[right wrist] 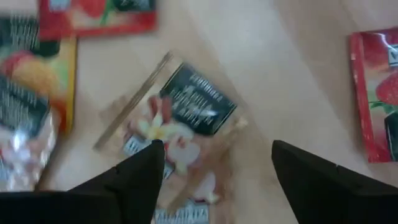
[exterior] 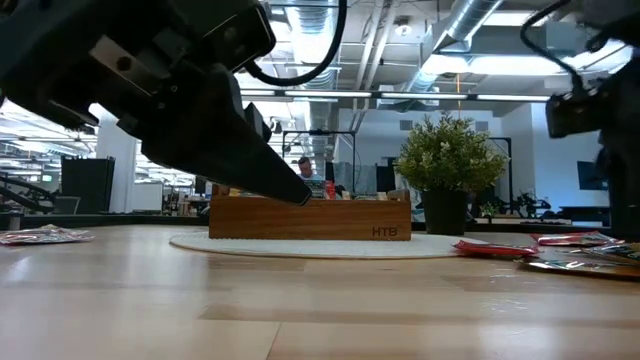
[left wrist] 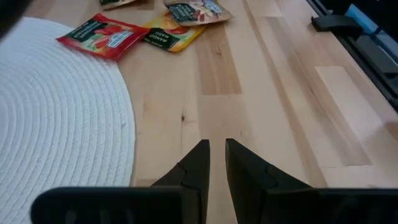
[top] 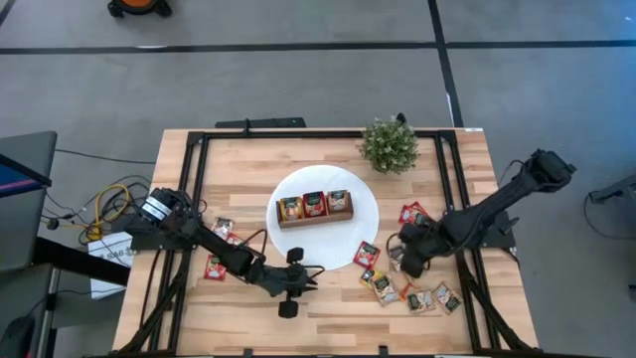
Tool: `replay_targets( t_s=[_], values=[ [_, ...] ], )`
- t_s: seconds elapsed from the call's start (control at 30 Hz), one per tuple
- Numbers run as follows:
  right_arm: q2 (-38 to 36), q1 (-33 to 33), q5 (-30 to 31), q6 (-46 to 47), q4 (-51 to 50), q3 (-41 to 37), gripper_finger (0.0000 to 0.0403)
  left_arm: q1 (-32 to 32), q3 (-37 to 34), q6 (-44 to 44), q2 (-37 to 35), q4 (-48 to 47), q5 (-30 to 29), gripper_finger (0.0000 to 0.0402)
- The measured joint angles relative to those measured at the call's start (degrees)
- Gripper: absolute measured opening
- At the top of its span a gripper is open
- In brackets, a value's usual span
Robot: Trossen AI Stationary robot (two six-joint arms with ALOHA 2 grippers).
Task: Pick & Place Tea
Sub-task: Put the brown tea bag into the right section of the wooden organizer
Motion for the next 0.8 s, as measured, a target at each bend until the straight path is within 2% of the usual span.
replay_targets(
  t_s=[0.23, 0.37, 0.53, 0.67, 0.8],
  values=[
    [-7.5, -3.8, -3.7, 7.1, 12.3, -9.0, 0.0284, 0.9, 0.0, 3.3, 0.0, 0.5, 1.9, 0.0041],
    [-8.0, -4.0, -3.6, 10.2, 14.2, -11.5, 0.0281, 0.9, 0.0, 3.9, 0.0, 0.8, 1.9, 0.0041],
    [-7.8, -2.5, -3.0, 9.3, 17.3, -12.1, 0.0276, 0.9, 0.0, 4.0, 0.0, 1.5, 1.9, 0.0041],
    [-7.6, -2.3, -3.0, 8.8, 18.6, -12.2, 0.0238, 0.9, 0.0, 3.6, 0.0, 1.7, 1.9, 0.0041],
    [-7.6, -2.3, -2.8, 7.6, 18.7, -12.3, 0.0168, 0.9, 0.0, 2.7, 0.0, 1.7, 1.9, 0.0041]
  ],
)
